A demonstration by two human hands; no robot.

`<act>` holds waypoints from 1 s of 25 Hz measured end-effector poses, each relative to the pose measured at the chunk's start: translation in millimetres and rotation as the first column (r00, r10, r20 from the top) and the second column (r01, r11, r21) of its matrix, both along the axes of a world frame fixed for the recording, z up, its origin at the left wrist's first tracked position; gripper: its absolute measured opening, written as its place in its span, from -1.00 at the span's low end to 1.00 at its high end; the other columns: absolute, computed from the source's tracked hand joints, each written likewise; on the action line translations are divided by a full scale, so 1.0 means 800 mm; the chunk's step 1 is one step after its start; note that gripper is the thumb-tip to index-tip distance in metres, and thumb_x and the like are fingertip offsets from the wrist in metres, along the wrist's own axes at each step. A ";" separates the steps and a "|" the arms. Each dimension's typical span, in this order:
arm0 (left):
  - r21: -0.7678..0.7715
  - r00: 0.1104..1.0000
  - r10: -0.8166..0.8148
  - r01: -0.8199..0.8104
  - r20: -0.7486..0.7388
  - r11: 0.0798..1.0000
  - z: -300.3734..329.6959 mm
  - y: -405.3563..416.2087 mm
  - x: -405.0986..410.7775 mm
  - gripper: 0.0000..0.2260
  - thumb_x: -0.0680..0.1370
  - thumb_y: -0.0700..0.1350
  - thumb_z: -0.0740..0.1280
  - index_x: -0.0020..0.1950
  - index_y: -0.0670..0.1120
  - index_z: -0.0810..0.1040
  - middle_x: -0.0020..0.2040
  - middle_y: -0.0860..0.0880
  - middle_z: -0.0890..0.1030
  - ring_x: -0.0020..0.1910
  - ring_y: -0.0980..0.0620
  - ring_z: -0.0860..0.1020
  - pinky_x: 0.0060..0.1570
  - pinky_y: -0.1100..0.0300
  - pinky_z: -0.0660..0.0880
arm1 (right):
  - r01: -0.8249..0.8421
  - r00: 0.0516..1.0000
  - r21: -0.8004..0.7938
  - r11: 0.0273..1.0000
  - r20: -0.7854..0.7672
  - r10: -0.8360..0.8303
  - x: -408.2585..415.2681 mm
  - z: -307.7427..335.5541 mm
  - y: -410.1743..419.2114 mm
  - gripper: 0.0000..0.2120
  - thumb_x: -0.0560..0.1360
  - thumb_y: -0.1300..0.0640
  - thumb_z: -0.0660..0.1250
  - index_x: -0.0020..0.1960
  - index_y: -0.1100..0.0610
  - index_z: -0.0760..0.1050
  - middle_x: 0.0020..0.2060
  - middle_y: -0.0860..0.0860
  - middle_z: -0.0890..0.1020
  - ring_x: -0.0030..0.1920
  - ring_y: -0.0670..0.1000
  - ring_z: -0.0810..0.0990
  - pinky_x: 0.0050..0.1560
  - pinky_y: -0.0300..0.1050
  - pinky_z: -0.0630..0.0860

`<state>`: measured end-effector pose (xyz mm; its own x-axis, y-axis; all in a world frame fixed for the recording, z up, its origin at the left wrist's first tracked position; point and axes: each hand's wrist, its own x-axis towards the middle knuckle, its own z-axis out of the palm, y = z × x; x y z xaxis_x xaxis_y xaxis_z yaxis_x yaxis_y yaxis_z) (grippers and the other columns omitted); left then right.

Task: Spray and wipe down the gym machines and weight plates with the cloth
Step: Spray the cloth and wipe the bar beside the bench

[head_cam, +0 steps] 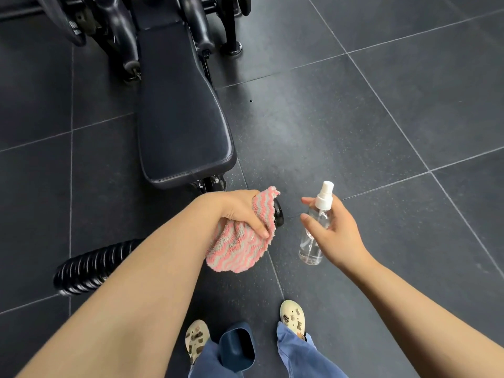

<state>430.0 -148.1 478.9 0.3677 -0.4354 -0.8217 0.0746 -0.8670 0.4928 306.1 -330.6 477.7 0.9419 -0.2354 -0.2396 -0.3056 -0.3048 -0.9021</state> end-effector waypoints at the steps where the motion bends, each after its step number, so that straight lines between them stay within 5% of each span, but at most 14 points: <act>1: 0.021 0.993 0.005 -0.008 0.115 1.000 -0.002 -0.001 -0.008 -0.39 0.27 0.07 0.55 0.23 0.08 0.35 0.08 0.08 0.55 0.03 0.04 0.56 0.10 0.00 0.51 | 0.010 1.000 0.001 1.000 0.000 -0.010 -0.001 -0.001 -0.001 -0.77 0.47 0.19 0.37 0.09 0.00 0.48 -0.06 -0.28 0.55 -0.05 -0.31 0.51 -0.05 -0.44 0.38; 3: 0.164 0.830 -0.065 -0.033 0.555 0.986 -0.017 -0.008 -0.043 -0.41 0.27 0.19 0.47 0.22 0.11 0.34 0.01 0.09 0.56 -0.01 0.00 0.56 0.01 0.07 0.49 | 0.023 1.000 0.008 1.000 0.005 -0.023 -0.003 -0.001 -0.002 -0.77 0.47 0.19 0.37 0.09 0.01 0.48 -0.04 -0.25 0.55 -0.03 -0.29 0.51 -0.05 -0.44 0.38; 4: 0.245 0.610 -0.146 -0.082 0.779 0.966 -0.032 -0.015 -0.066 -0.36 0.26 0.20 0.48 0.26 0.11 0.34 -0.01 0.07 0.56 -0.04 -0.02 0.57 -0.04 0.09 0.48 | 0.021 1.000 0.011 1.000 0.005 -0.021 -0.002 -0.002 -0.002 -0.78 0.47 0.20 0.37 0.09 0.01 0.48 -0.04 -0.25 0.55 -0.03 -0.31 0.51 -0.06 -0.46 0.38; 6: 0.287 0.256 -0.231 -0.208 0.939 0.935 -0.056 -0.030 -0.103 -0.20 0.19 0.10 0.57 0.35 0.03 0.32 -0.04 -0.01 0.57 -0.10 -0.04 0.56 -0.09 0.09 0.46 | 0.004 1.000 0.010 1.000 -0.001 -0.003 0.000 -0.002 -0.001 -0.78 0.48 0.20 0.36 0.10 0.02 0.47 -0.05 -0.27 0.54 -0.04 -0.35 0.50 -0.07 -0.50 0.37; 8: 0.260 0.166 -0.224 -0.241 0.960 0.935 -0.066 -0.033 -0.106 -0.11 0.08 0.03 0.63 0.33 -0.03 0.33 -0.03 -0.03 0.59 -0.10 -0.03 0.58 -0.10 0.10 0.47 | -0.001 1.000 0.016 1.000 0.000 0.001 0.004 -0.003 -0.003 -0.78 0.48 0.19 0.36 0.10 0.03 0.47 -0.05 -0.28 0.54 -0.03 -0.32 0.51 -0.04 -0.47 0.37; 11: 0.341 0.278 -0.297 -0.123 0.913 0.932 -0.044 -0.035 -0.085 -0.23 0.15 0.18 0.58 0.26 -0.01 0.38 0.00 0.01 0.58 -0.06 -0.01 0.59 -0.11 0.13 0.47 | 0.020 1.000 0.021 1.000 -0.001 -0.020 0.012 -0.004 -0.010 -0.78 0.48 0.20 0.36 0.09 0.02 0.46 -0.05 -0.30 0.53 -0.01 -0.19 0.53 0.03 -0.31 0.39; 14: 0.273 0.668 -0.246 0.066 0.703 0.960 -0.021 -0.037 -0.051 -0.36 0.28 0.26 0.45 0.22 0.01 0.33 0.06 0.04 0.54 0.03 -0.03 0.55 -0.08 0.13 0.44 | 0.033 0.999 0.021 0.999 0.001 -0.033 0.018 -0.005 -0.013 -0.81 0.47 0.20 0.36 0.06 0.04 0.46 -0.06 -0.28 0.54 0.00 -0.12 0.54 0.06 -0.25 0.38; 17: 0.053 0.962 -0.115 0.105 0.247 0.993 -0.016 -0.034 -0.004 -0.28 0.09 0.29 0.50 0.18 0.15 0.39 0.08 0.17 0.56 0.05 0.09 0.55 0.12 0.04 0.49 | 0.050 0.999 0.035 0.998 0.012 -0.050 0.017 -0.008 -0.018 -0.87 0.46 0.20 0.36 -0.05 0.06 0.44 -0.15 -0.16 0.59 -0.09 -0.10 0.55 0.01 -0.21 0.44; 19: -0.025 0.993 -0.112 0.111 -0.028 0.993 -0.019 -0.037 0.018 -0.27 0.05 0.20 0.56 0.17 0.16 0.44 0.12 0.13 0.58 0.08 0.07 0.58 0.17 -0.02 0.50 | 0.080 0.997 0.036 0.996 0.014 -0.080 0.011 -0.010 -0.021 -0.85 0.45 0.22 0.36 -0.12 0.05 0.39 -0.22 -0.06 0.58 -0.15 -0.01 0.56 -0.08 -0.19 0.44; 21: -0.035 0.979 -0.152 0.148 -0.134 0.988 -0.016 -0.043 0.026 -0.37 0.11 0.10 0.59 0.13 0.16 0.47 0.12 0.08 0.60 0.07 0.02 0.60 0.16 -0.05 0.51 | 0.112 0.994 0.026 0.993 0.019 -0.112 0.006 -0.013 -0.023 -0.81 0.45 0.23 0.36 -0.15 0.03 0.37 -0.25 -0.03 0.56 -0.16 0.06 0.56 -0.12 -0.19 0.44; 23: -0.034 0.988 -0.143 0.142 -0.054 0.989 -0.013 -0.043 0.020 -0.46 0.16 0.04 0.57 0.08 0.18 0.47 0.10 0.09 0.59 0.05 0.03 0.59 0.14 -0.03 0.52 | 0.123 0.992 0.037 0.992 0.013 -0.123 0.000 -0.015 -0.021 -0.80 0.45 0.23 0.36 -0.16 0.02 0.36 -0.27 -0.03 0.56 -0.17 0.08 0.56 -0.10 -0.15 0.44; 25: 0.030 0.961 -0.128 0.125 0.244 0.992 -0.012 -0.044 -0.003 -0.56 0.24 0.06 0.50 0.07 0.15 0.46 0.04 0.11 0.57 0.01 0.04 0.56 0.09 0.02 0.51 | 0.117 0.993 0.054 0.992 0.003 -0.118 -0.004 -0.016 -0.017 -0.80 0.45 0.23 0.36 -0.16 0.02 0.36 -0.28 -0.05 0.55 -0.18 0.07 0.55 -0.10 -0.12 0.44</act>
<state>427.3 -183.5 469.1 0.5009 -0.4804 -0.7199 -0.1573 -0.8685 0.4701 302.9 -344.0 465.3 0.9101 -0.3314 -0.2488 -0.3306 -0.2185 -0.9181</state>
